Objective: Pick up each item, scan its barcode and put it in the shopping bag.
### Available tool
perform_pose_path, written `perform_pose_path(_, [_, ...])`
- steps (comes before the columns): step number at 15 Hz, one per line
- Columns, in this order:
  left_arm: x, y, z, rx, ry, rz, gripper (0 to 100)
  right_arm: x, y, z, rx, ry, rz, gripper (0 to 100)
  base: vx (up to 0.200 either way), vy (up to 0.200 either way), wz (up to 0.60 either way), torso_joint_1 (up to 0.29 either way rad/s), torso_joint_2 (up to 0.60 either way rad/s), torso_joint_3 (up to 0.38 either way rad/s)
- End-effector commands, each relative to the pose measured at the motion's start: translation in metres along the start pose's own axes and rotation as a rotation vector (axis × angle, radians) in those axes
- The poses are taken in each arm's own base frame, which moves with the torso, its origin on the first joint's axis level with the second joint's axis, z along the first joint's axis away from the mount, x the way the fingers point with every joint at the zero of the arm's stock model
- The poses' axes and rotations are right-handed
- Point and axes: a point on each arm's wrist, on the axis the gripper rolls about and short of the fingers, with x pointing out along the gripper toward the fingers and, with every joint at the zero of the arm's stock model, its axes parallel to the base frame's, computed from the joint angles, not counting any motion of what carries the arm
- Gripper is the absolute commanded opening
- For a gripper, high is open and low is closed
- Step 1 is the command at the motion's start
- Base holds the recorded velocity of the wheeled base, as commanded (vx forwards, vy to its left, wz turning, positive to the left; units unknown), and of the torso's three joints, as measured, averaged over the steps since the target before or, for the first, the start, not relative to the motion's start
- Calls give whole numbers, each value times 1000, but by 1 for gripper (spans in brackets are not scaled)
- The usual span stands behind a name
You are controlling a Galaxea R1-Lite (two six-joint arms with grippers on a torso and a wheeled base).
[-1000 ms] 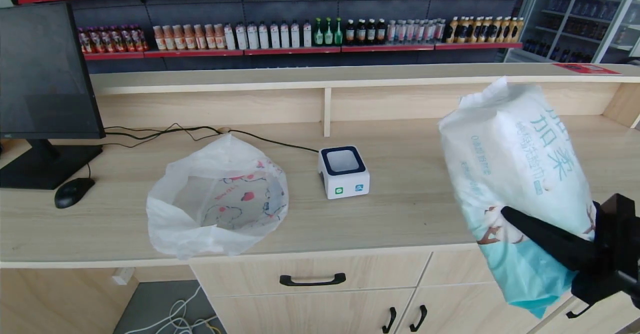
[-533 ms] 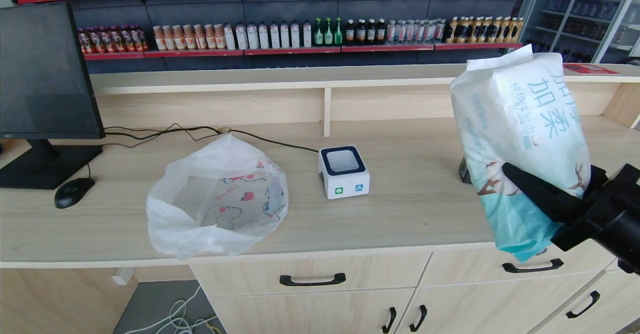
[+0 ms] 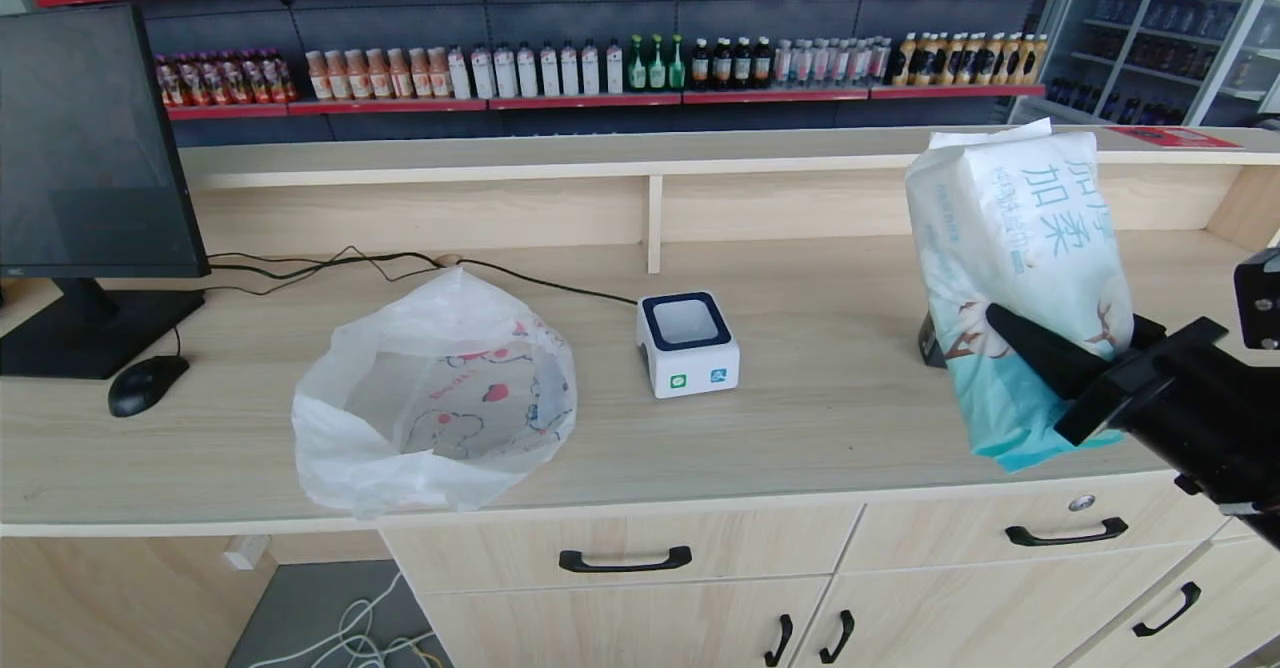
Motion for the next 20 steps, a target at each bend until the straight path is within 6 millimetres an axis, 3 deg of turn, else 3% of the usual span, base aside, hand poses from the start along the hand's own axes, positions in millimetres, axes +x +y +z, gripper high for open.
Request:
perform_pose_path(1, [0,0,0,-1,0,1,100,7,0,-18,40,65,2,0,0,0,0,0,0,0])
perform_pose_path(6, [0,0,0,-1,0,1,100,-1,4,-25,61,102,13,0,0,0,0,0,0,0])
perform_pose_path(10, [0,0,0,-2,0,1,100,-4,10,-27,69,114,37,0,0,200,0,5,1,4])
perform_pose_path(15, [0,0,0,-1,-2,-1,100,0,24,-23,93,89,103,0,0,200,0,5,3,0])
perform_pose_path(20, [0,0,0,-2,0,1,100,11,34,-29,104,104,149,0,0,0,0,0,0,0])
